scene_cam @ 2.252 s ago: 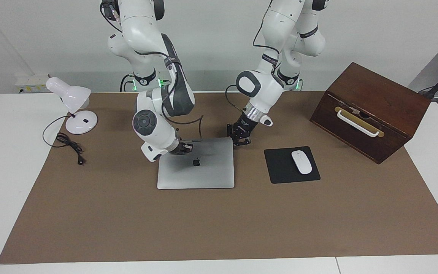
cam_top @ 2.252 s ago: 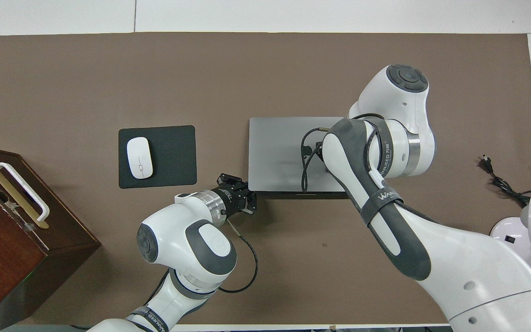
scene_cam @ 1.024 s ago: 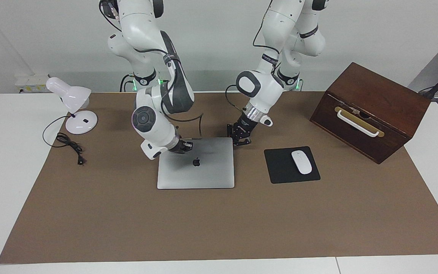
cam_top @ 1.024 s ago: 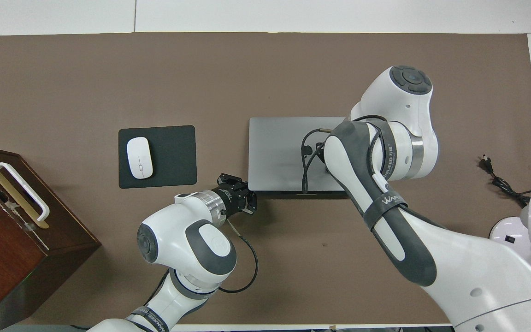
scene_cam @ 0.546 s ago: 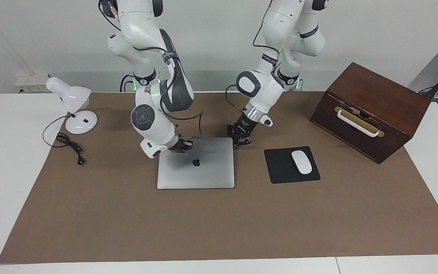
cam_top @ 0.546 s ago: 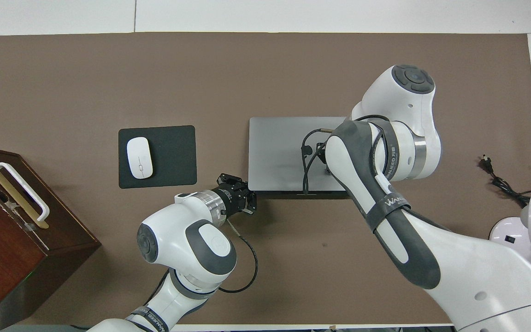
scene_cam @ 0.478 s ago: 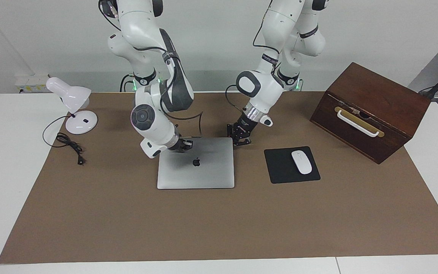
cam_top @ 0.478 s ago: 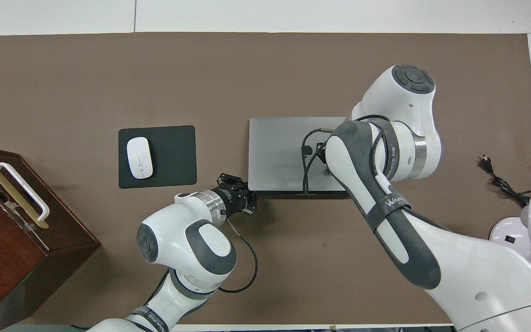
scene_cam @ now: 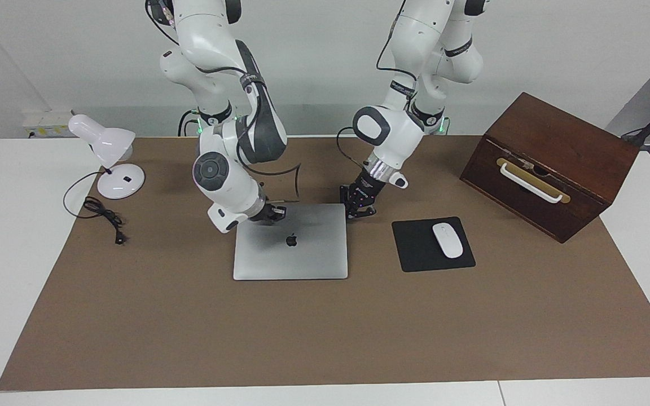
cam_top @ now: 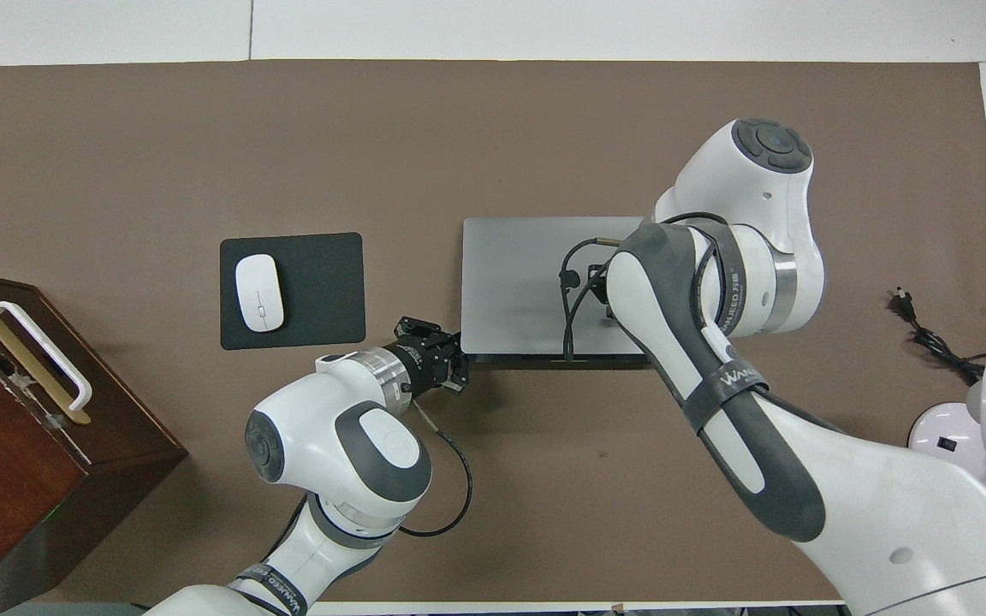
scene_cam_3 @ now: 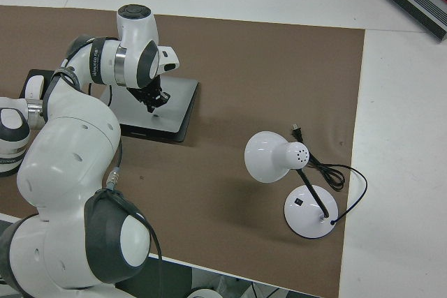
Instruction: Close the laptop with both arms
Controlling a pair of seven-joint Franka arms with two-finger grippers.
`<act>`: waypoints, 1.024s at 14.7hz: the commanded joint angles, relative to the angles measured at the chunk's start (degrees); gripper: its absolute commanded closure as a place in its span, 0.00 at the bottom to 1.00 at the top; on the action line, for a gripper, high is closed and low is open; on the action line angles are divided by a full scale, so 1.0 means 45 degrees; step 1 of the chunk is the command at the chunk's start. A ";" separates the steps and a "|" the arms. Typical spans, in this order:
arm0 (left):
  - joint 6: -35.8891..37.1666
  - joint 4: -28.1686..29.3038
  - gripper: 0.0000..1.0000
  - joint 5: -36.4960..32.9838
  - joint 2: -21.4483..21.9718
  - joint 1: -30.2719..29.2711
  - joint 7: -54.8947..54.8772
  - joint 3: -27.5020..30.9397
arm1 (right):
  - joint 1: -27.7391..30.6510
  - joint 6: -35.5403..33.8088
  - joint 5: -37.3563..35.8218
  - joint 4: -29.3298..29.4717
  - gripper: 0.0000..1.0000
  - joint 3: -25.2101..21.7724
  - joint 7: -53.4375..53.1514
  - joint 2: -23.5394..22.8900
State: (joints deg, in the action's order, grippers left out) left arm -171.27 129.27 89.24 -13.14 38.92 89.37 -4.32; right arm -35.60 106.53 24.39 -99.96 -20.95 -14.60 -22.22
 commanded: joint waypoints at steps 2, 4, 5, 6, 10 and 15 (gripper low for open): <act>0.0031 -0.0228 1.00 0.0285 -0.0009 -0.0406 -0.0367 -0.0056 | 0.0001 -0.0334 0.0282 -0.0171 1.00 -0.0110 -0.0252 0.0387; 0.0304 -0.0249 1.00 0.0285 0.0146 -0.0602 -0.0367 -0.0037 | 0.0001 -0.0470 0.0263 -0.0131 1.00 -0.0188 -0.0233 0.0387; 0.0305 -0.0249 1.00 0.0266 0.0167 -0.0622 -0.0367 -0.0037 | 0.0020 -0.0491 0.0263 -0.0112 1.00 -0.0188 -0.0233 0.0445; 0.0305 -0.0249 1.00 0.0266 0.0167 -0.0622 -0.0367 -0.0018 | 0.0059 -0.0529 0.0263 -0.0111 1.00 -0.0188 -0.0233 0.0484; 0.0325 -0.0249 1.00 0.0188 0.0186 -0.0817 -0.0445 0.0002 | 0.0332 -0.1074 0.0205 0.0316 1.00 -0.0208 -0.0135 0.0524; 0.0325 -0.0385 1.00 0.0168 0.0186 -0.1305 -0.1050 0.0002 | 0.1386 -0.2325 -0.0050 0.1274 1.00 -0.0130 0.0234 0.0659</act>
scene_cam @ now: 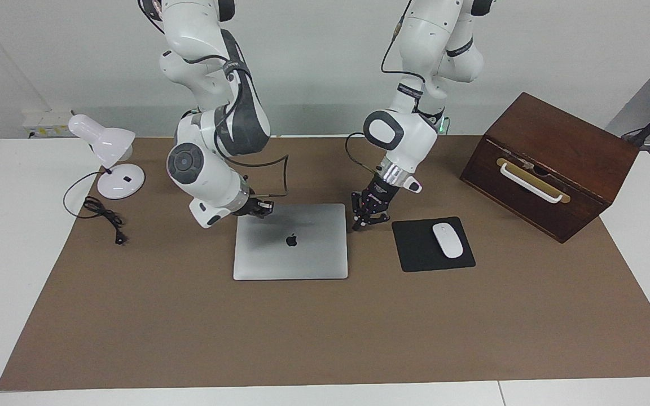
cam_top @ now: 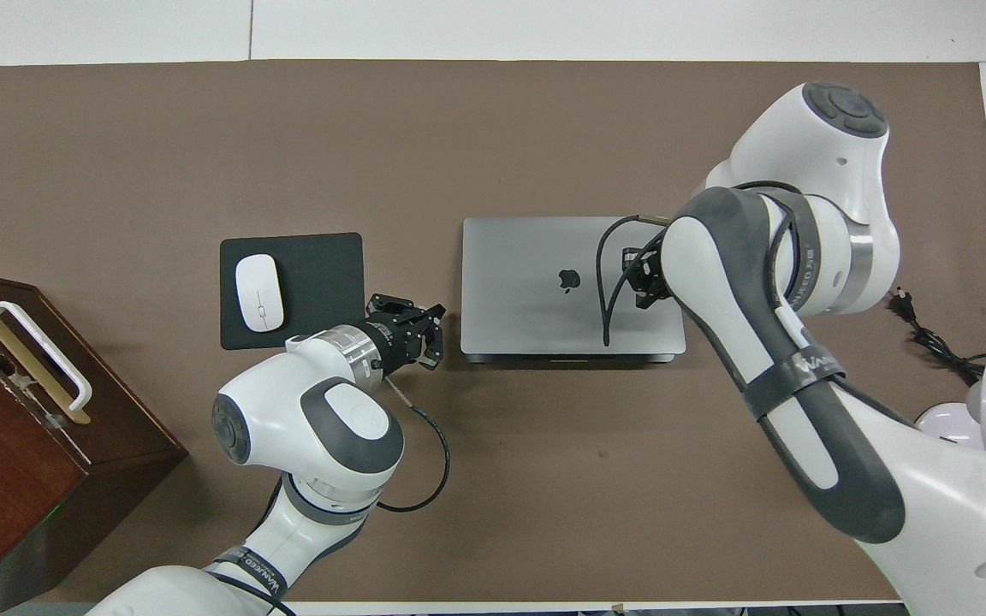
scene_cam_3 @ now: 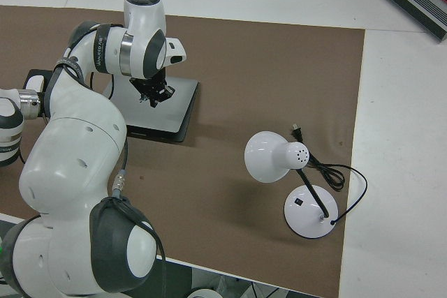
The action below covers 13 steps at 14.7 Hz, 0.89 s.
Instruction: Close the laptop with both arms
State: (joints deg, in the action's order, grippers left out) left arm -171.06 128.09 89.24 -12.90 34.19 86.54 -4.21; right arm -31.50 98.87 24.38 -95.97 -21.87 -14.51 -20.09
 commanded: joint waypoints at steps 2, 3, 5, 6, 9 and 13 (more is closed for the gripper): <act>0.0144 -0.0202 1.00 0.0168 0.0151 -0.0428 -0.0830 0.0017 | 0.0924 -0.0778 -0.0473 0.0427 1.00 0.0153 0.0546 0.0537; 0.0105 -0.0298 1.00 0.0149 0.0152 -0.0564 -0.1007 0.0037 | 0.1178 -0.0992 -0.0688 0.0524 1.00 0.0231 0.0741 0.0635; 0.0065 -0.0494 1.00 0.0149 0.0132 -0.1052 -0.1398 0.0037 | 0.1628 -0.1267 -0.0866 0.0739 1.00 0.0271 0.1034 0.0908; 0.0007 -0.0669 1.00 -0.0122 0.0113 -0.1228 -0.1593 0.0018 | 0.1823 -0.1287 -0.1118 0.0740 1.00 0.0290 0.1268 0.1141; -0.0519 -0.1079 1.00 -0.1371 -0.0062 -0.1755 -0.1731 0.0017 | 0.2719 -0.1268 -0.2190 0.0740 1.00 0.0931 0.1699 0.1922; -0.0443 -0.1334 1.00 -0.3109 -0.0219 -0.2595 -0.1983 0.0017 | 0.4224 -0.1268 -0.3461 0.0740 1.00 0.2220 0.2031 0.2860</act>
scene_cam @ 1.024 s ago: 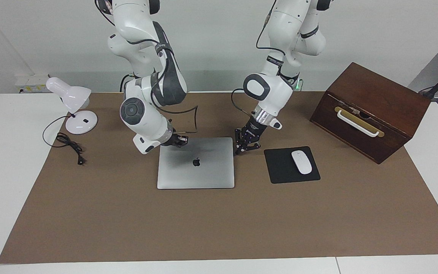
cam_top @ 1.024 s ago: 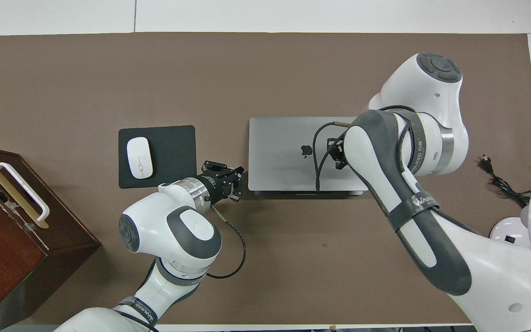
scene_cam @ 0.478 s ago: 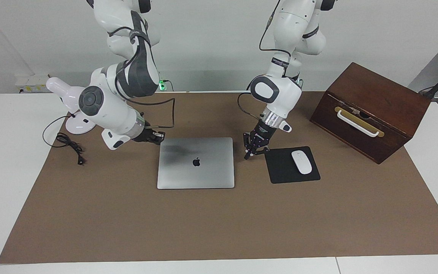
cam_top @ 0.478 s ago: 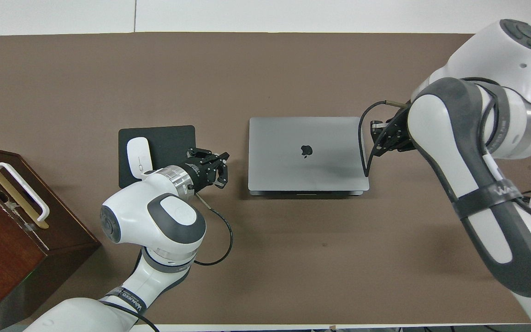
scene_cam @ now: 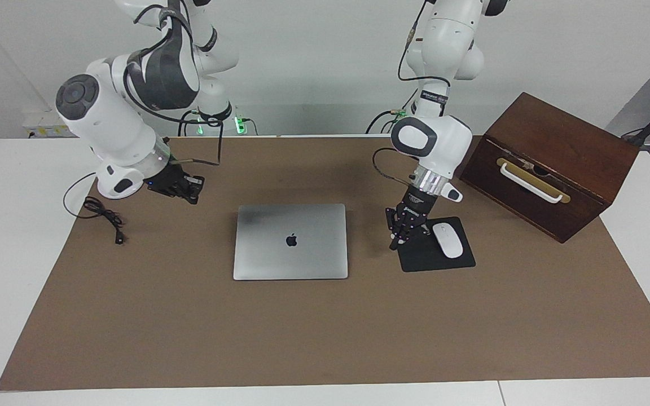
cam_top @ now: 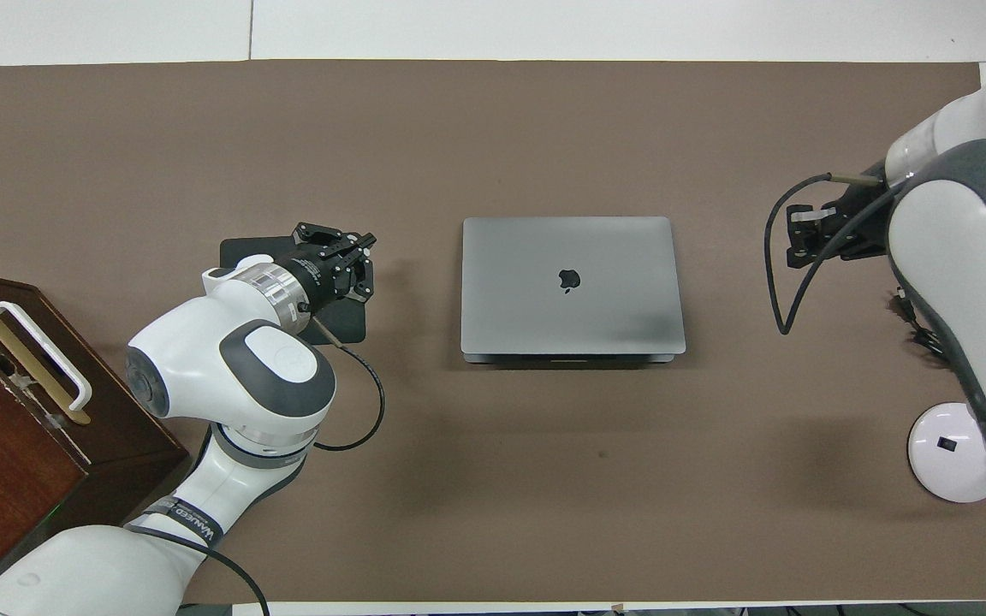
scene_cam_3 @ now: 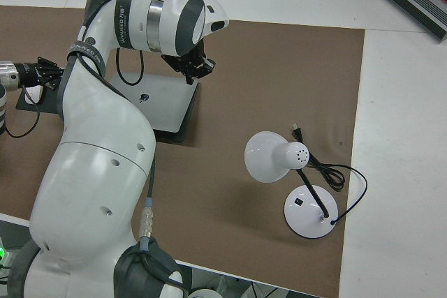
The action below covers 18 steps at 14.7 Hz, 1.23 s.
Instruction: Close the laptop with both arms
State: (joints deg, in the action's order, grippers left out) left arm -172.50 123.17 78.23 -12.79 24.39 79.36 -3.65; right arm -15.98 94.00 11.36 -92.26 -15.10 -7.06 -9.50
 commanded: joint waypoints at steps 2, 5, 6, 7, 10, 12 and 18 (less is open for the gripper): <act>0.0052 -0.0495 1.00 -0.0997 -0.0282 -0.1138 -0.0740 -0.0126 | 0.1827 -0.0186 -0.1194 -0.0104 1.00 0.1728 0.0687 0.0840; 0.0755 -0.0749 1.00 -0.2007 -0.0283 -0.1667 -0.2277 -0.0126 | 0.3273 -0.0206 -0.2132 -0.0104 1.00 0.3155 0.1020 0.1406; 0.1007 -0.0847 1.00 -0.2574 -0.0283 -0.1863 -0.3000 -0.0126 | 0.3703 -0.0206 -0.2347 -0.0104 1.00 0.3546 0.1195 0.1601; 0.1397 -0.0964 1.00 -0.3005 -0.0283 -0.1885 -0.3722 -0.0107 | 0.4056 -0.0225 -0.2504 -0.0085 1.00 0.3743 0.1468 0.1738; 0.2431 -0.1140 1.00 -0.3574 -0.0263 -0.2430 -0.6706 -0.0106 | 0.4254 -0.0225 -0.2506 -0.0084 0.70 0.3648 0.1783 0.2031; 0.3156 -0.1160 1.00 -0.3751 -0.0205 -0.2509 -0.9264 -0.0067 | 0.4274 -0.0303 -0.2506 -0.0084 0.37 0.3570 0.1783 0.2382; 0.4581 -0.1160 1.00 -0.6182 -0.0107 -0.2900 -1.4311 0.0088 | 0.4410 -0.0888 -0.2506 -0.0046 0.00 0.3414 0.1802 0.2872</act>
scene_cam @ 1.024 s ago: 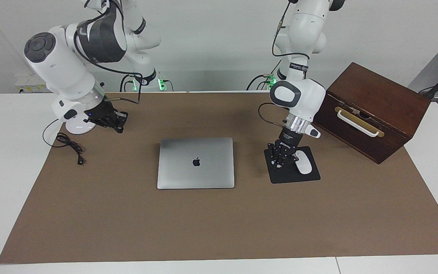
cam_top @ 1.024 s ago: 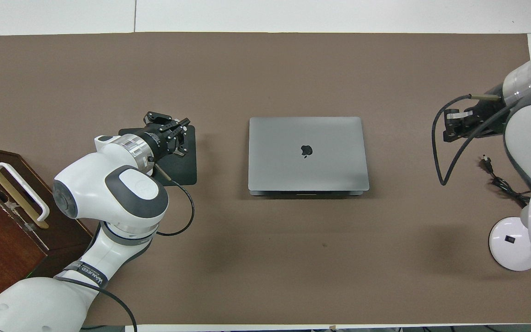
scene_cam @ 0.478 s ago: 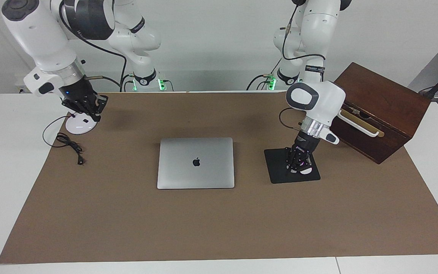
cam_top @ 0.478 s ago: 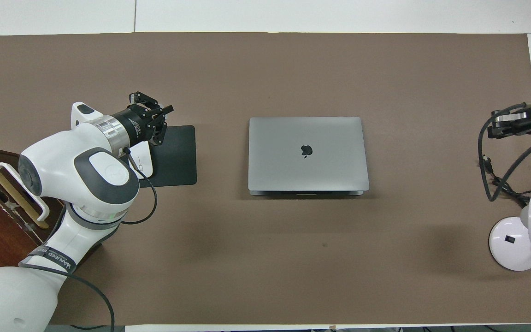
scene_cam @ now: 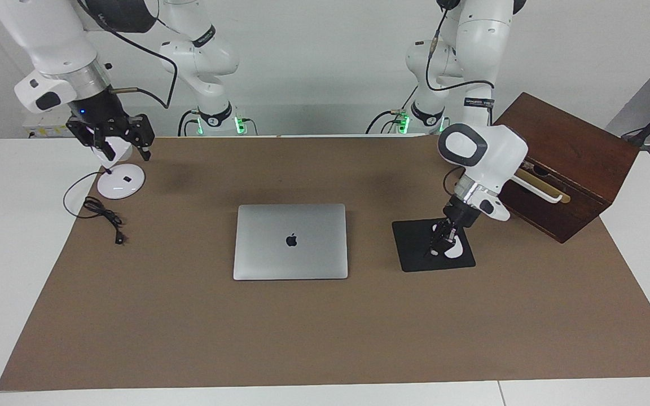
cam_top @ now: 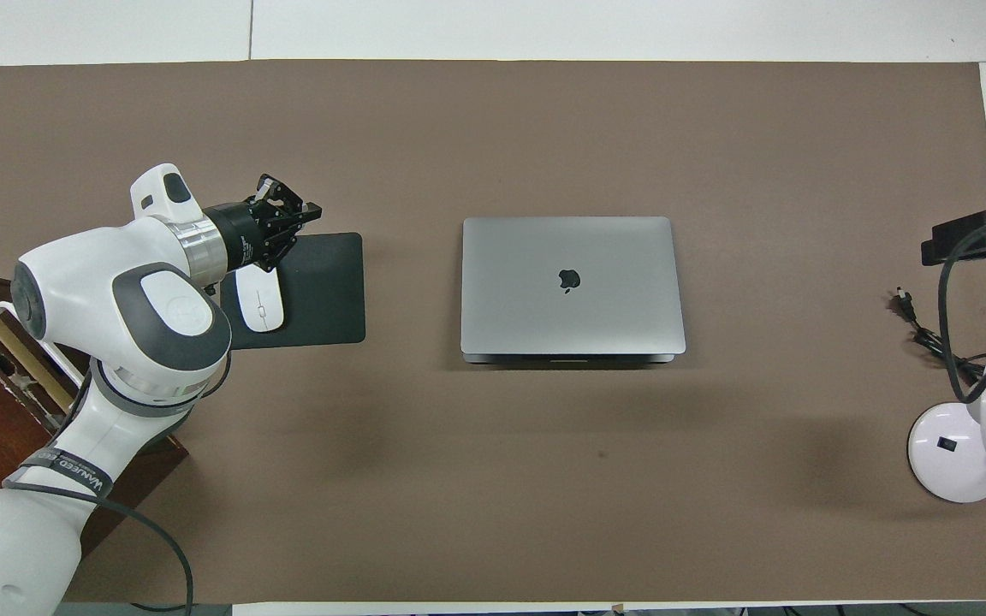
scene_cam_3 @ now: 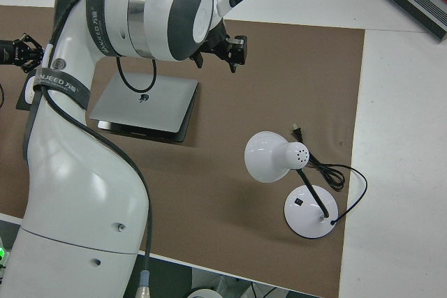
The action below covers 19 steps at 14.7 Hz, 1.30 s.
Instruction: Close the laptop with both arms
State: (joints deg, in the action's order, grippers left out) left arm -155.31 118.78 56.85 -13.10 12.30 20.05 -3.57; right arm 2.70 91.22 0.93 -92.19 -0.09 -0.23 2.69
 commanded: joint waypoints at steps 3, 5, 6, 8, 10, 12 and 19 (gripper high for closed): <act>0.3290 -0.0963 1.00 -0.5548 -0.0037 -0.0213 -0.1271 0.0635 | 0.0260 -0.0621 -0.0187 -0.0002 0.00 -0.0137 0.0266 0.0398; 0.4644 -0.1454 1.00 -0.7529 0.0021 -0.0213 -0.1232 0.0734 | 0.0260 -0.0719 -0.0187 -0.0002 0.00 -0.0175 0.0266 0.0437; 0.5113 -0.1474 1.00 -0.7961 0.0331 -0.0213 -0.1232 0.0889 | 0.0279 -0.0797 -0.0206 -0.0002 0.00 -0.0176 0.0246 0.0534; 0.5877 -0.1494 1.00 -0.8179 0.0626 -0.0194 -0.1193 0.1280 | 0.0493 -0.0778 -0.0207 -0.0021 0.00 -0.0059 0.0227 0.0574; 0.6772 -0.1494 1.00 -0.9287 0.1249 -0.0213 -0.1193 0.1320 | 0.0533 -0.0758 -0.0207 -0.0021 0.00 -0.0020 0.0246 0.0574; 0.7925 -0.1494 1.00 -1.0422 0.1777 -0.0213 -0.1251 0.1476 | 0.0553 -0.0758 -0.0207 -0.0021 0.00 -0.0039 0.0246 0.0574; 1.1521 -0.1397 1.00 -1.1051 0.3669 -0.0348 -0.1271 0.1476 | 0.0533 -0.0758 -0.0518 0.0154 0.00 0.0019 0.0305 0.0515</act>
State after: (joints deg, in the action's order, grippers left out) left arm -107.25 111.51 8.18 -0.38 11.54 15.21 3.01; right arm 3.93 88.64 0.55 -92.05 -1.19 -0.23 4.66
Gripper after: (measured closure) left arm 0.991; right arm 0.000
